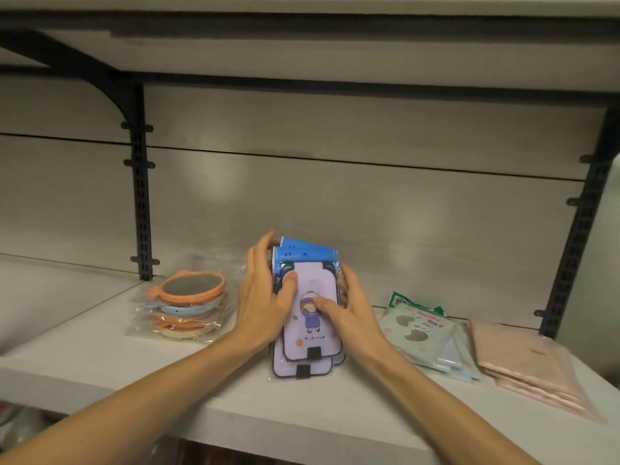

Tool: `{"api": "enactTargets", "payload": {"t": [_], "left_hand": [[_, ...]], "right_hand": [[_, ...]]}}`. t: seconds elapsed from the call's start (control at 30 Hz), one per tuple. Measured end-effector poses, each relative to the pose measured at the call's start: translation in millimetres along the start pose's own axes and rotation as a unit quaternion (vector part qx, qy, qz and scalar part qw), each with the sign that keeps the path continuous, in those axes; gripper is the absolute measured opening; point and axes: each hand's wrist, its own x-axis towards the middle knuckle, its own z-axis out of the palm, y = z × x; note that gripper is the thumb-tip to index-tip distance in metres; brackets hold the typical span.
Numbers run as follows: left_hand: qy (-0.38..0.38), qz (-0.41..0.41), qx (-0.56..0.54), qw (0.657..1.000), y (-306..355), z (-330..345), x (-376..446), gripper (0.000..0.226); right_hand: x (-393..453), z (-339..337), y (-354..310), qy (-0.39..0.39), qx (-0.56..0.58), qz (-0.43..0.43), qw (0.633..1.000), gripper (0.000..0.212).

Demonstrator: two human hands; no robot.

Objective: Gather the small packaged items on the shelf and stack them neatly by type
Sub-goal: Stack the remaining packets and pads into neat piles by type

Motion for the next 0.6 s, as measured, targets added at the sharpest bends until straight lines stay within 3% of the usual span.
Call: {"api": "enactTargets", "payload": {"t": [0.13,0.3,0.47,0.6], "left_hand": [[-0.014,0.063,0.023,0.998,7,-12,-9,0.071],[-0.055,0.084,0.049,0.994,9,-23,-33,0.079],[-0.106,0.099,0.078,0.986,19,-28,-48,0.084],[-0.129,0.111,0.085,0.982,22,-32,-51,0.089]], "right_hand": [[-21,2,-8,0.025,-0.043,-0.061,0.997,0.064],[-50,-5,-14,0.034,-0.138,-0.11,0.984,0.079],[-67,-3,-12,0.032,-0.187,-0.114,0.975,0.066],[-71,0,-14,0.029,-0.205,-0.103,0.973,0.068]]}}
